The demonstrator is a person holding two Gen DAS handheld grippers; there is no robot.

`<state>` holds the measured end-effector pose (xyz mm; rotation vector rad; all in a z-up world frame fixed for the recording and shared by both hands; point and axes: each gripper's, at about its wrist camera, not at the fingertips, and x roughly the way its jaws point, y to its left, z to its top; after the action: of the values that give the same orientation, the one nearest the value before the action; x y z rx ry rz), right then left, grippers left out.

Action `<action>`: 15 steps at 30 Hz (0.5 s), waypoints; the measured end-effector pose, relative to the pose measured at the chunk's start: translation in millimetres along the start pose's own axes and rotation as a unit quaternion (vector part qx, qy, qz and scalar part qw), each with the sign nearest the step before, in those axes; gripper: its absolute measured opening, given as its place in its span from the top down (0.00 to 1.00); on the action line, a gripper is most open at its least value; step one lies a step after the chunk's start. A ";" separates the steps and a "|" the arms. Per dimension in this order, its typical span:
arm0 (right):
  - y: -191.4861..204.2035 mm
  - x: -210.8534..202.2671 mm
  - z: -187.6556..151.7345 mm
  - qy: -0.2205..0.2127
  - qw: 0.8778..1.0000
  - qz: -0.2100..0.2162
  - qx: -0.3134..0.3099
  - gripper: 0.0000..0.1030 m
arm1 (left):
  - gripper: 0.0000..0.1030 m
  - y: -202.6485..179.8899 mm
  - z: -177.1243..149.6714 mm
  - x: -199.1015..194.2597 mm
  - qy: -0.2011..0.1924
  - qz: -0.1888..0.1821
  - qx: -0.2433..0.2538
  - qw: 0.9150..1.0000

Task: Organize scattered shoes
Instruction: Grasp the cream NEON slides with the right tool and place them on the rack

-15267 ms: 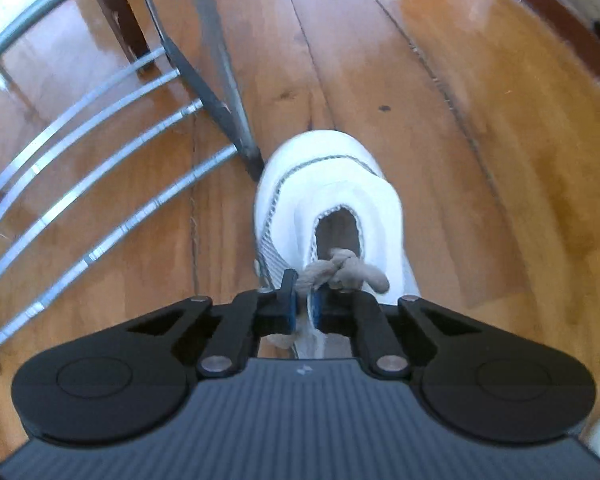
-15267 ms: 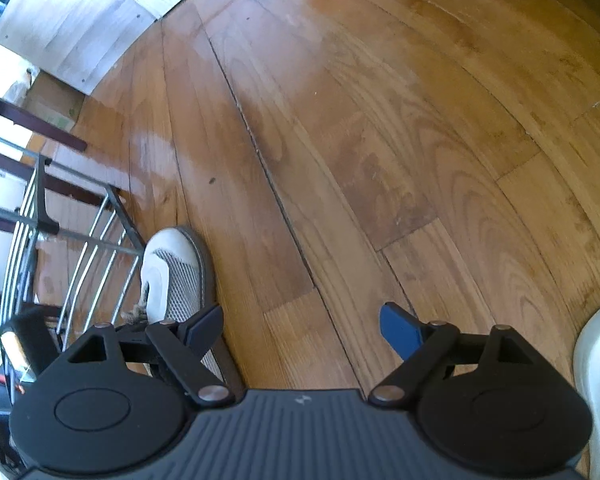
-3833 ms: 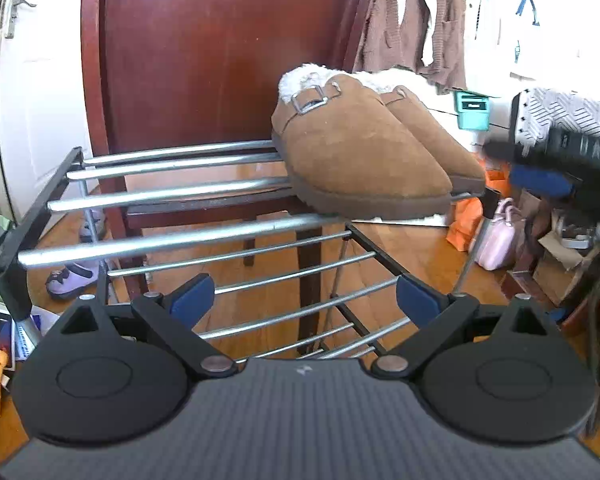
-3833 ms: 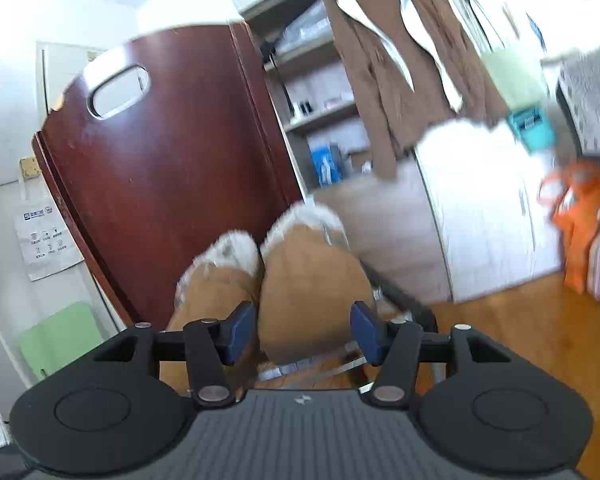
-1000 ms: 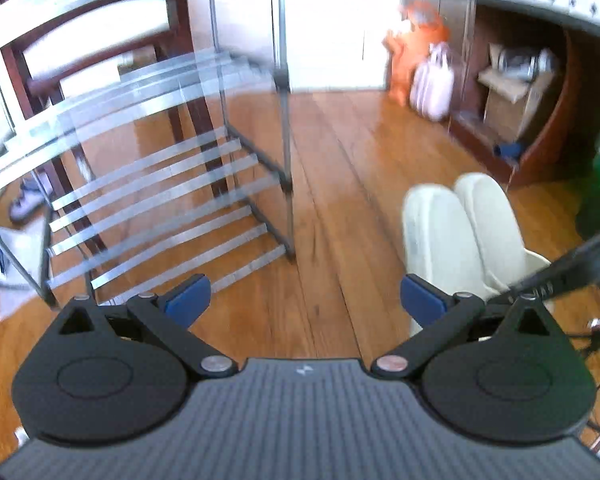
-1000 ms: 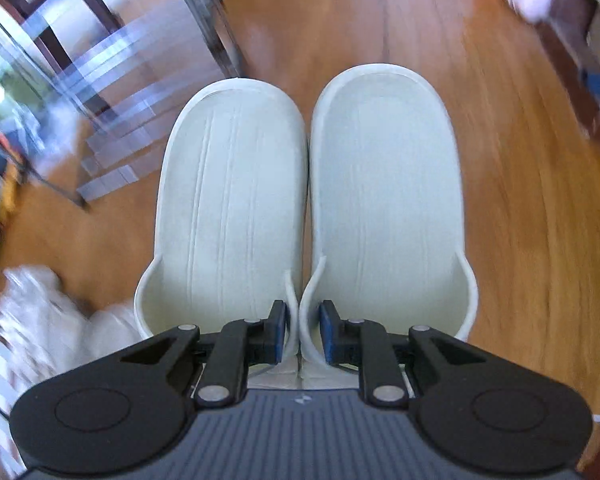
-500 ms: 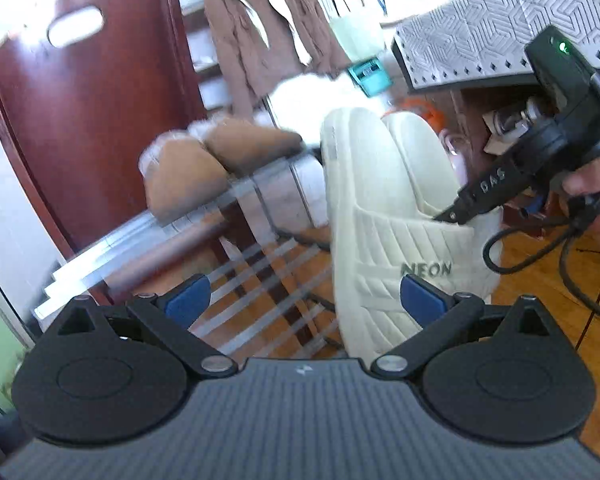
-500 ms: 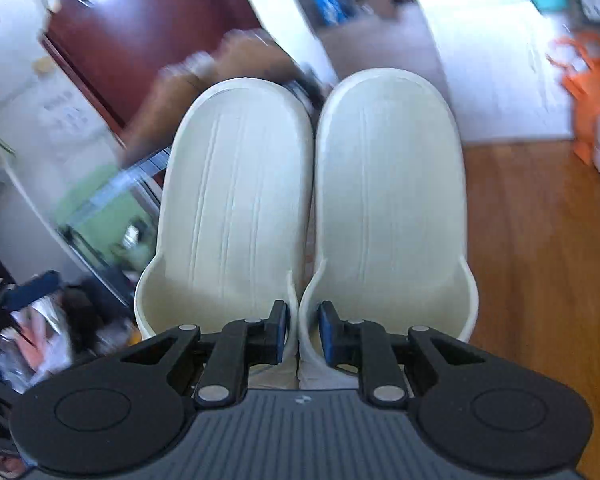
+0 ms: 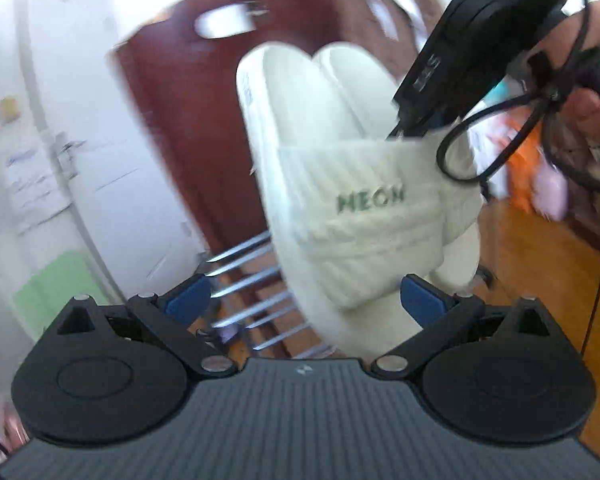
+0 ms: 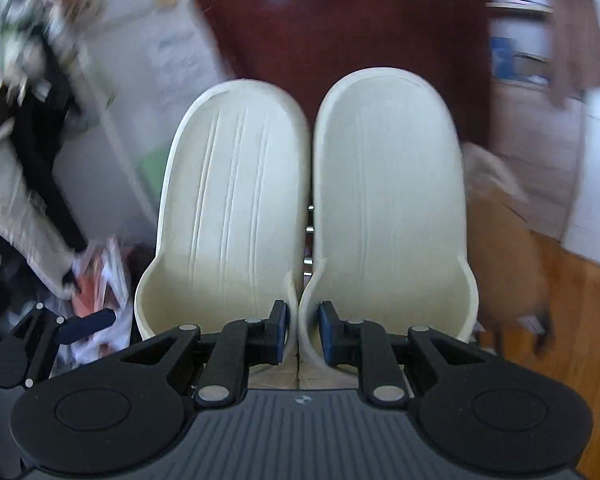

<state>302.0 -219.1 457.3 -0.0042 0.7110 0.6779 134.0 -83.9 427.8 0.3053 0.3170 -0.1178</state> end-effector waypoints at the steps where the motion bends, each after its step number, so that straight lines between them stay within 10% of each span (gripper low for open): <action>1: 12.2 20.9 20.5 0.022 1.000 -0.001 -0.013 0.83 | 0.00 13.4 -2.4 6.4 0.001 -0.004 -0.020 1.000; 9: 61.8 136.1 93.4 0.137 0.984 -0.104 -0.053 0.83 | 0.00 70.8 -19.4 75.1 0.070 0.026 -0.096 0.993; 11: 64.4 140.4 99.3 0.133 0.985 -0.103 -0.047 1.00 | 0.00 83.4 -21.6 81.5 0.072 0.010 -0.117 0.991; 15: 62.9 162.0 124.2 0.150 0.984 -0.095 -0.019 1.00 | 0.00 94.6 -22.1 84.8 0.068 0.000 -0.137 0.988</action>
<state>430.4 -48.8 468.5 -0.2112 0.9725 0.5115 223.0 7.0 406.4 0.0408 0.4644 -0.0531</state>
